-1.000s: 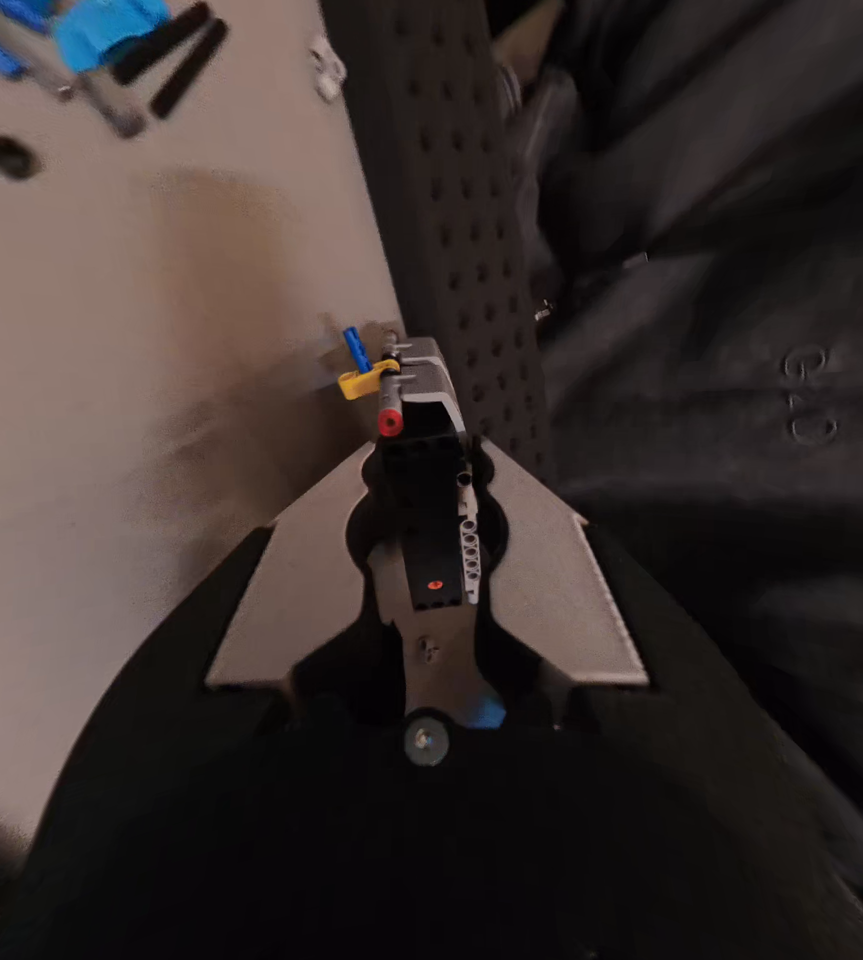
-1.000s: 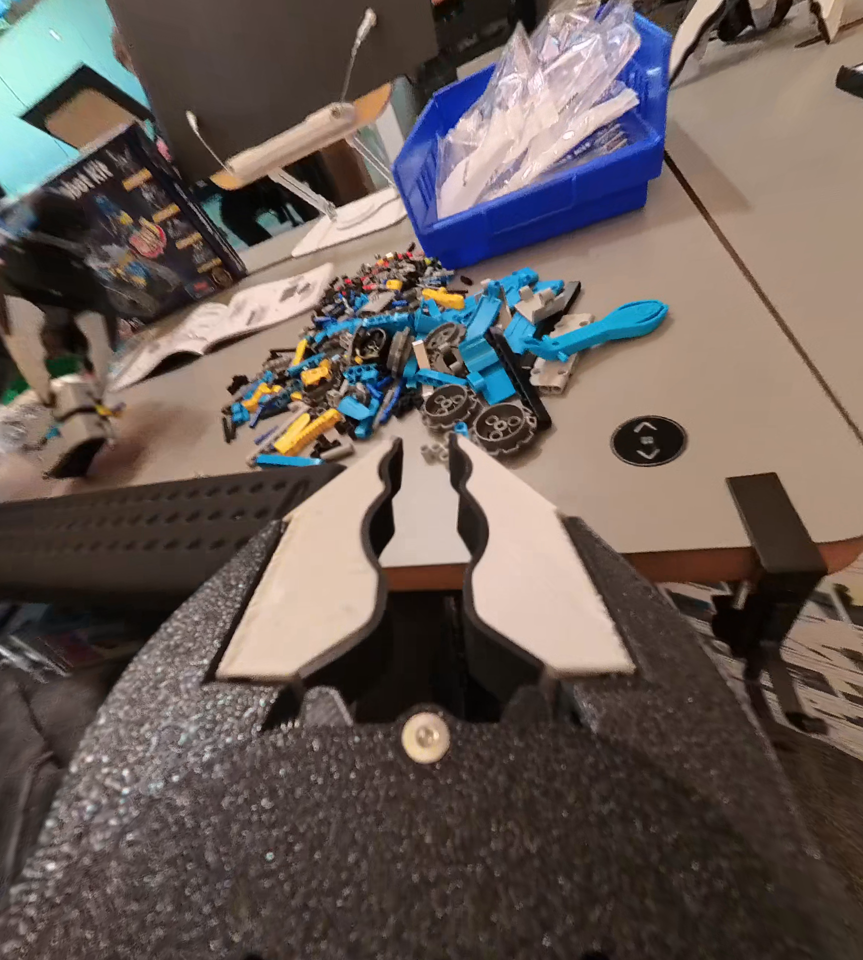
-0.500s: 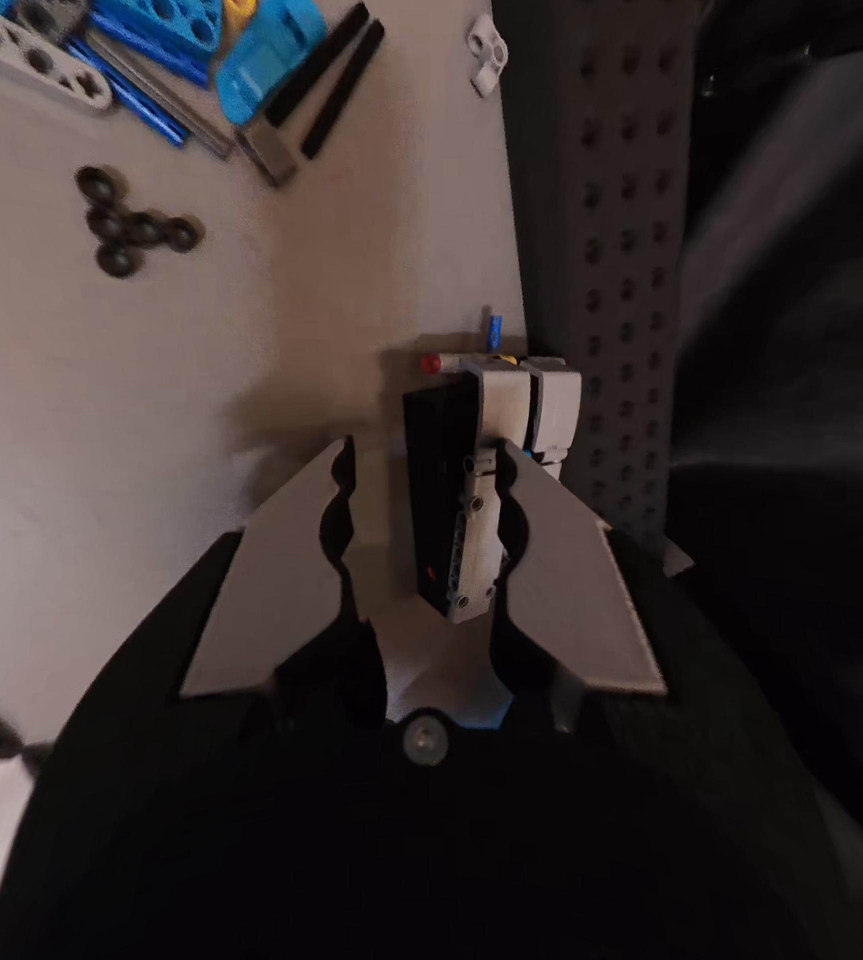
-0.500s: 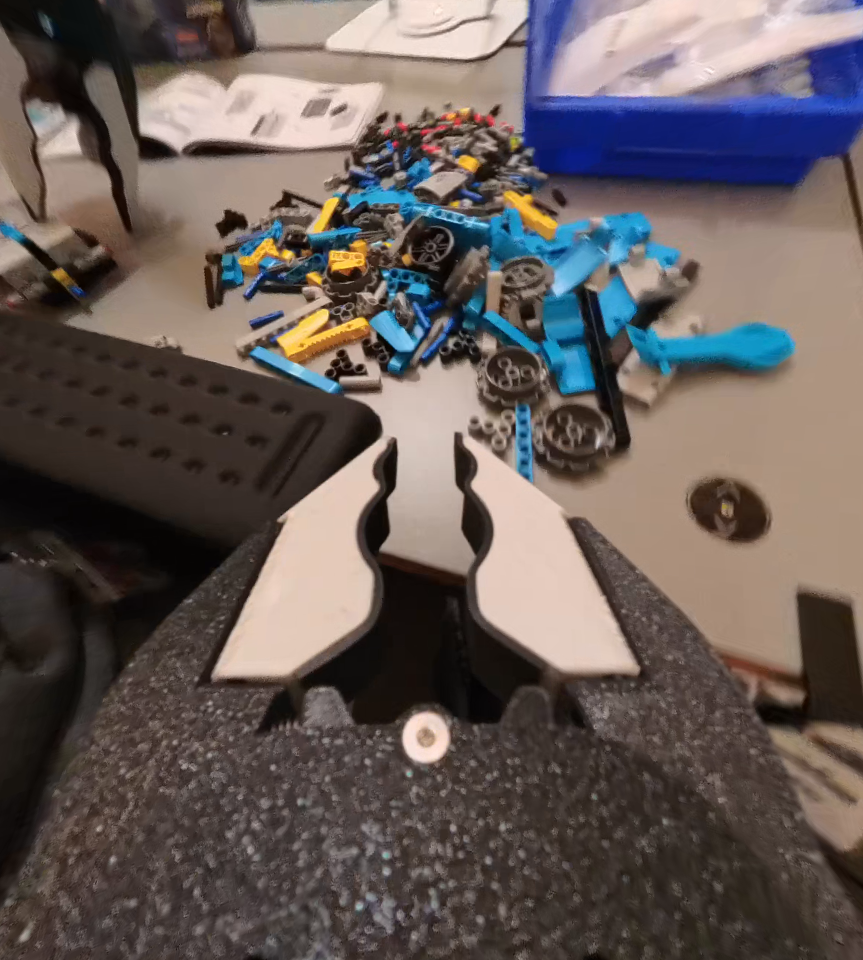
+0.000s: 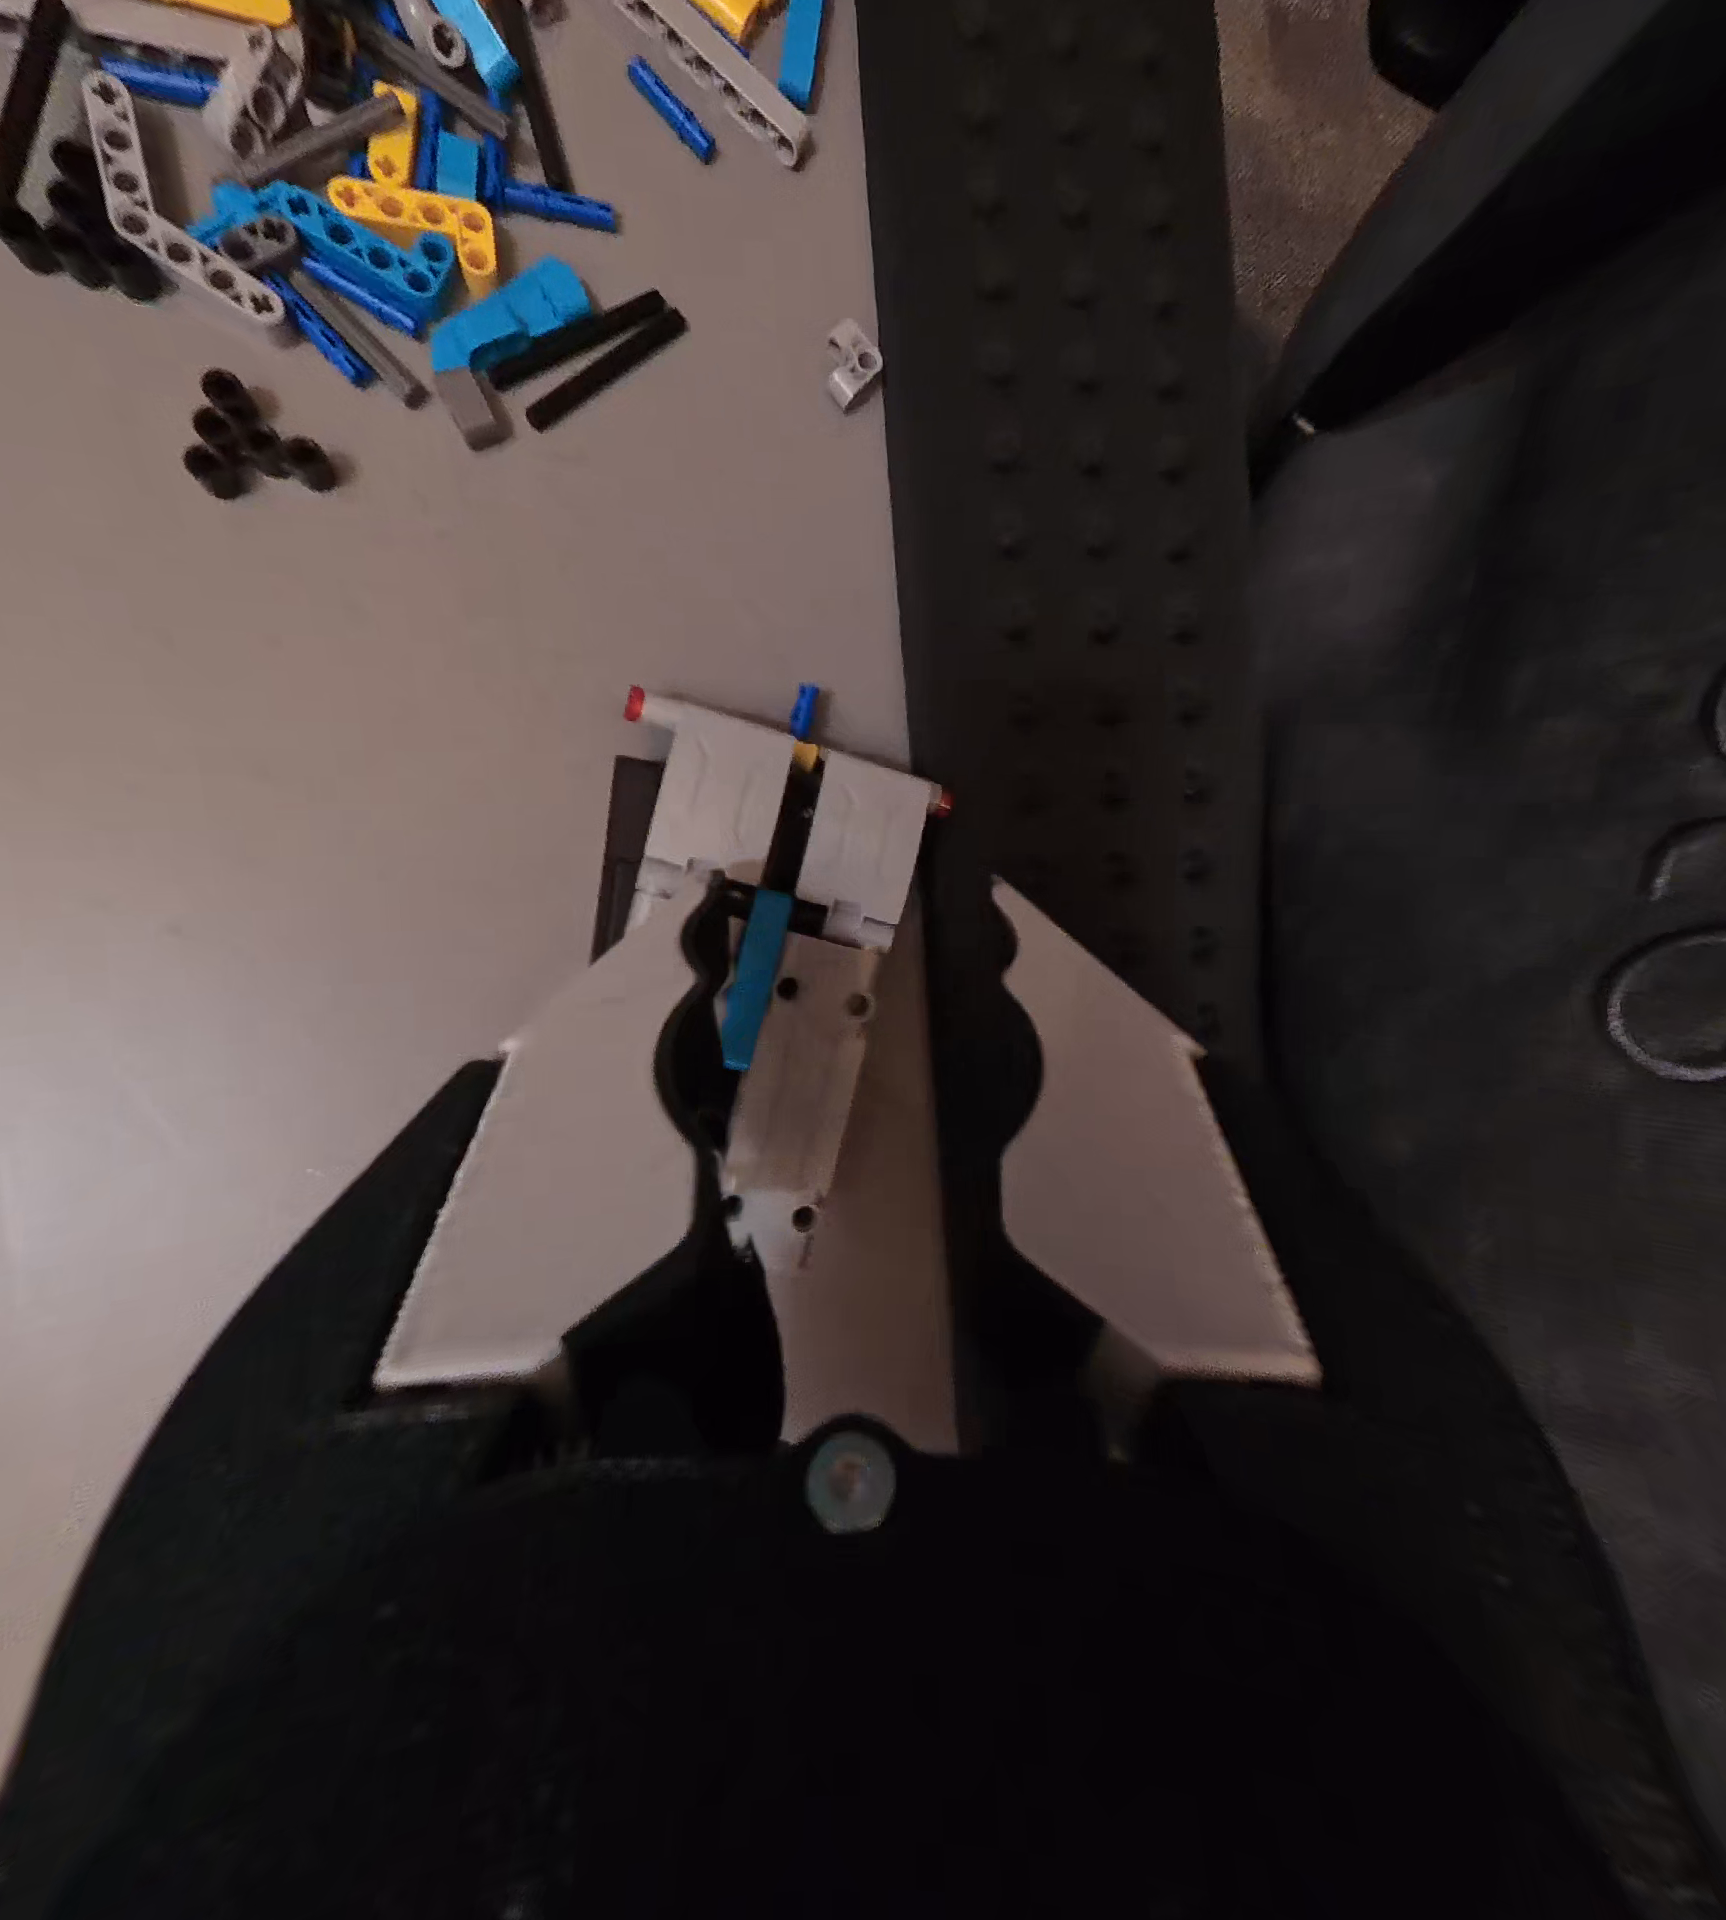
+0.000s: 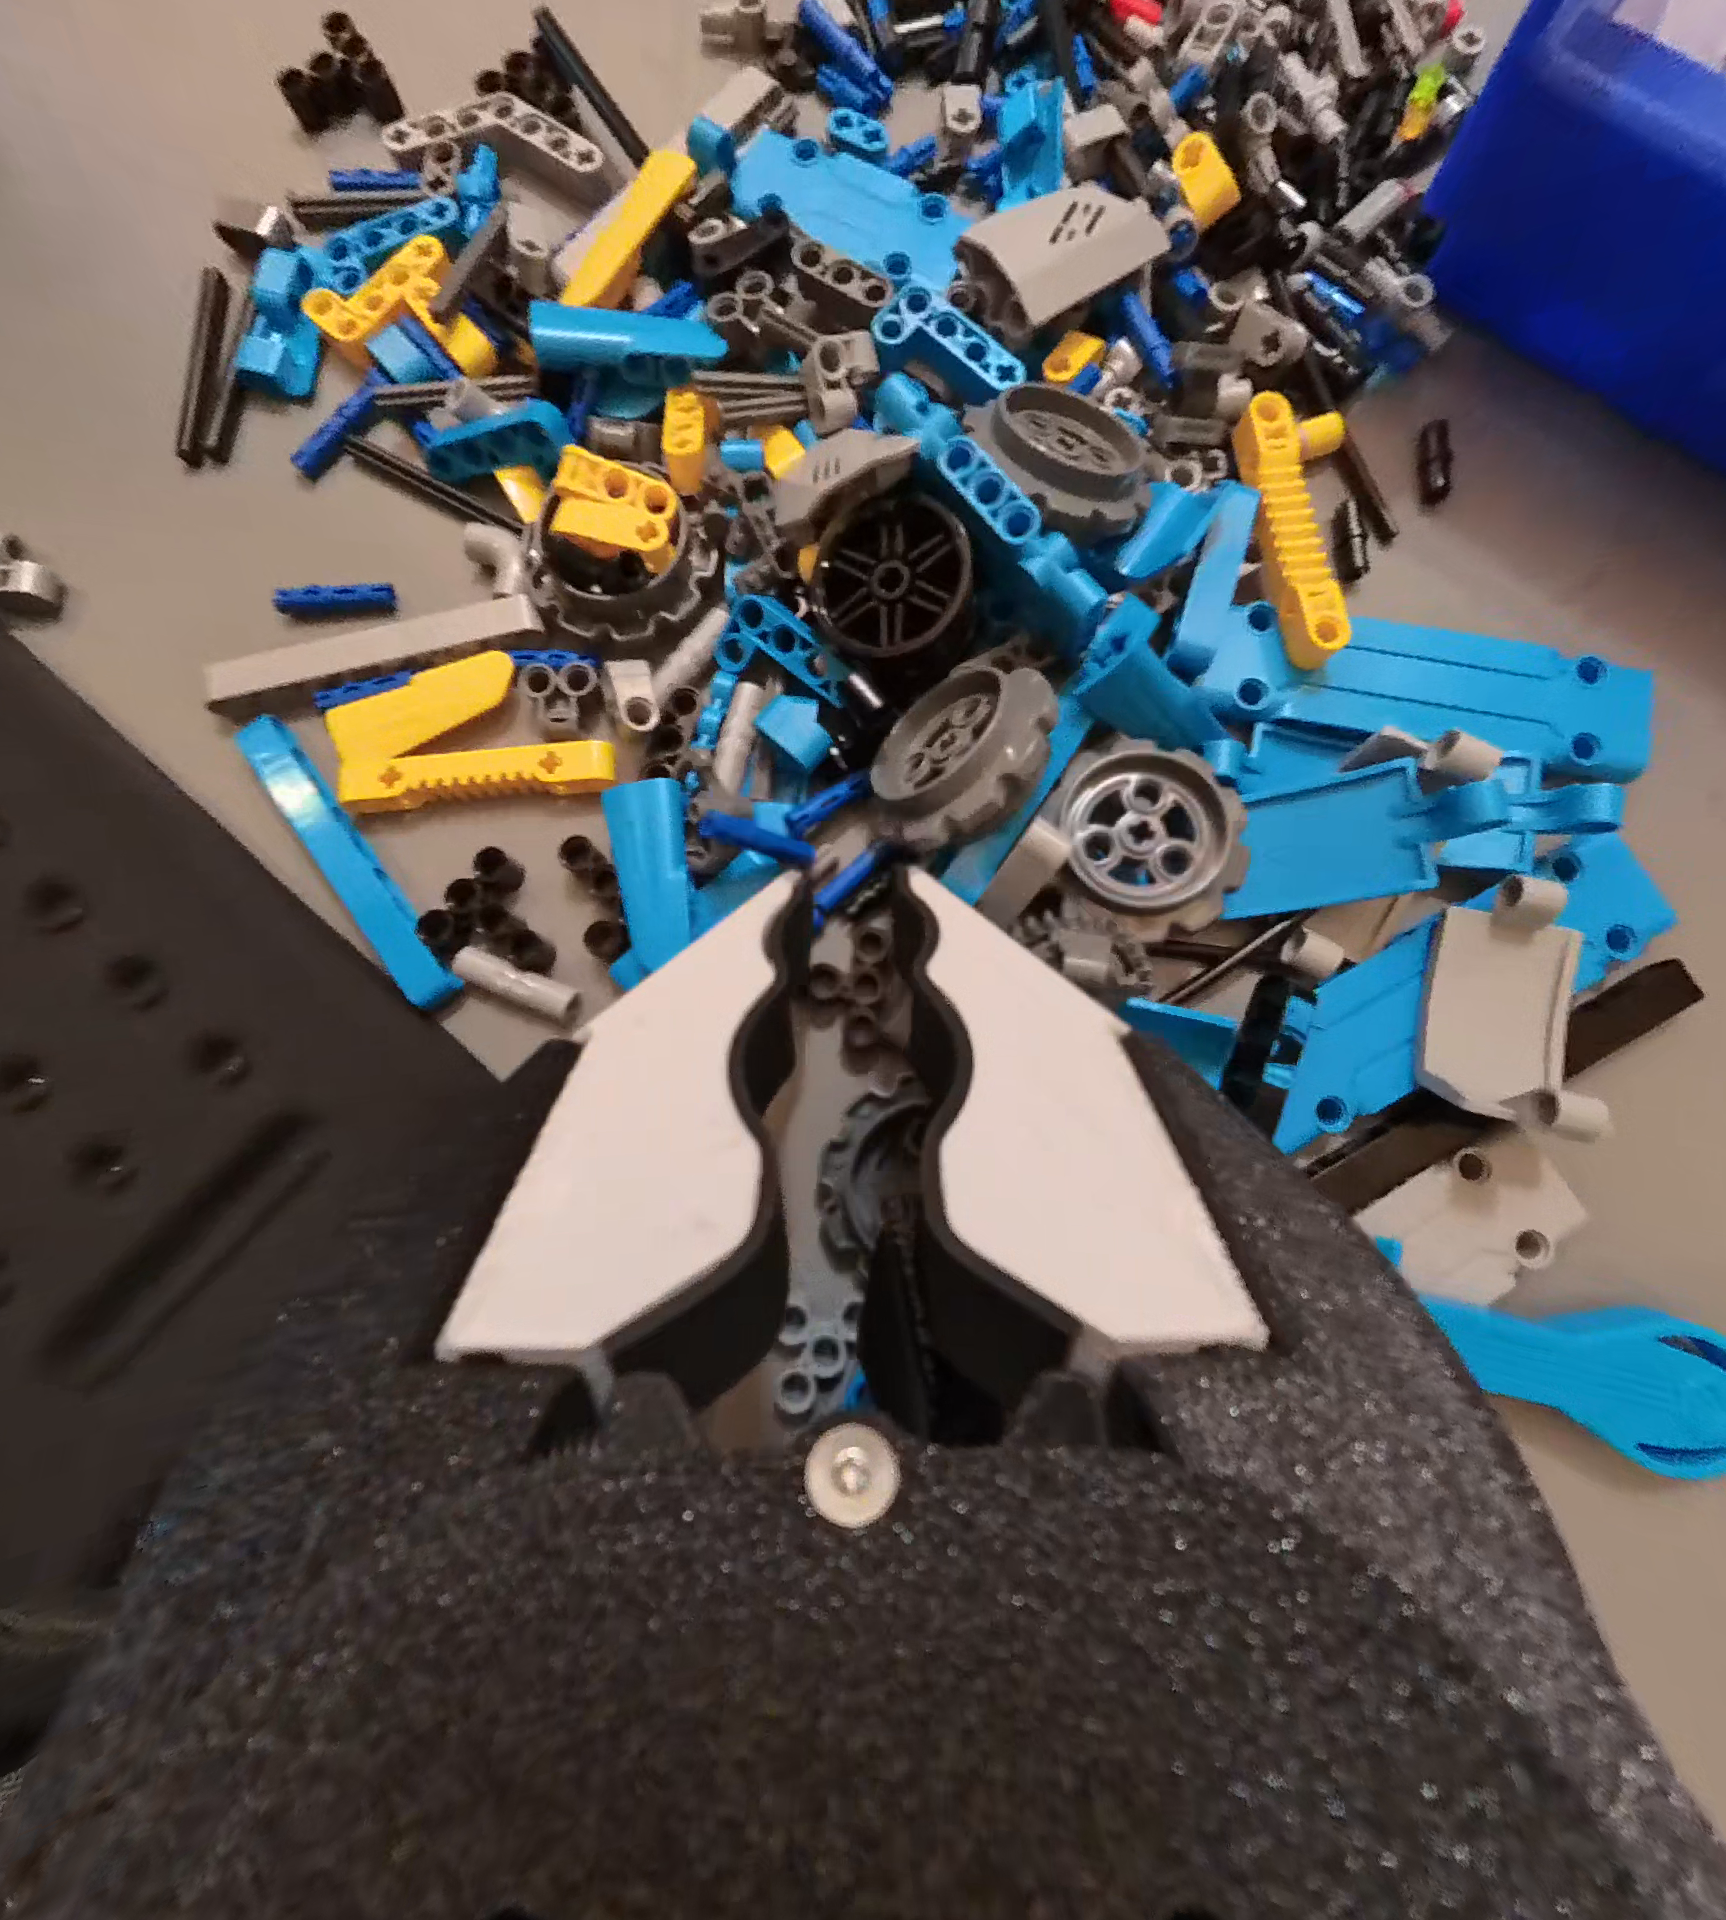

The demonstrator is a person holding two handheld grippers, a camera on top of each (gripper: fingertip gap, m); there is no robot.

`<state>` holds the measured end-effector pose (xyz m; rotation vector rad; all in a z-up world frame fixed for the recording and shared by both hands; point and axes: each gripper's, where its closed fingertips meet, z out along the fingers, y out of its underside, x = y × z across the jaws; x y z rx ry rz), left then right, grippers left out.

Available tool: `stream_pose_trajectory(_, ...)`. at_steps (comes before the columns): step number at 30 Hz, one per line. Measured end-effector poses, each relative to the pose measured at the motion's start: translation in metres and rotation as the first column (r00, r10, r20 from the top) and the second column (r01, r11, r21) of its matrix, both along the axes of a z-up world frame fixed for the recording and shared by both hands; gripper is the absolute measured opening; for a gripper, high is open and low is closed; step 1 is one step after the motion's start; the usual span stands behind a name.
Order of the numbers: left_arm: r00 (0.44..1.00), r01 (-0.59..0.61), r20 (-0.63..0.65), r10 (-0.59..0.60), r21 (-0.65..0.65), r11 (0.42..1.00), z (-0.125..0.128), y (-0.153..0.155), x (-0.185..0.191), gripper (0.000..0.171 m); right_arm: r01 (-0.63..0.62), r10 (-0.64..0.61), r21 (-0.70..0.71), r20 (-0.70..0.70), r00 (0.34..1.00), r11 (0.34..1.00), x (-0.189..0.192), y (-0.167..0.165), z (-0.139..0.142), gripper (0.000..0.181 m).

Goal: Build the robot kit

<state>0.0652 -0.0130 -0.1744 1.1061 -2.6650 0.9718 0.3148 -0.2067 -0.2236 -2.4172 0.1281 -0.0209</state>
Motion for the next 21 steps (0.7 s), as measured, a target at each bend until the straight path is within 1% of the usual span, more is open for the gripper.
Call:
stream_pose_trajectory(4, 1.000, -0.027, -0.008, 0.027, -0.040, 0.999, -0.002, 0.002, 0.000, 0.046, -0.003, 0.003, -0.016, -0.021, 1.000, 1.000, 0.001, -0.002, 0.000, 0.013)
stream_pose_trajectory(6, 1.000, -0.025, -0.017, 0.024, -0.057, 0.998, -0.002, 0.003, -0.001, 0.046, -0.024, 0.024, -0.038, 0.013, 1.000, 0.999, 0.002, -0.003, -0.001, 0.012)
stream_pose_trajectory(8, 0.999, -0.030, -0.016, 0.029, -0.049, 0.998, -0.005, 0.005, 0.000, 0.046, -0.033, 0.038, -0.076, 0.064, 0.997, 0.997, 0.006, -0.007, -0.002, 0.007)
stream_pose_trajectory(11, 0.999, -0.034, -0.016, 0.033, -0.048, 0.998, -0.007, 0.006, -0.003, 0.046, -0.049, 0.054, -0.102, 0.046, 0.997, 0.994, 0.002, -0.009, -0.002, 0.010)
stream_pose_trajectory(14, 0.999, -0.037, -0.008, 0.037, -0.055, 0.998, -0.007, 0.004, -0.006, 0.046, -0.041, 0.052, -0.117, 0.090, 0.995, 0.992, 0.001, -0.006, -0.003, 0.011)
stream_pose_trajectory(16, 0.999, -0.043, 0.000, 0.043, -0.060, 0.997, -0.006, 0.004, -0.008, 0.046, -0.021, 0.039, -0.143, 0.126, 0.991, 0.989, 0.004, -0.007, -0.006, 0.006)
stream_pose_trajectory(21, 0.999, -0.044, -0.002, 0.044, -0.068, 0.997, -0.008, 0.003, -0.014, 0.045, -0.008, 0.025, -0.151, 0.115, 0.993, 0.988, 0.005, -0.008, -0.007, 0.007)
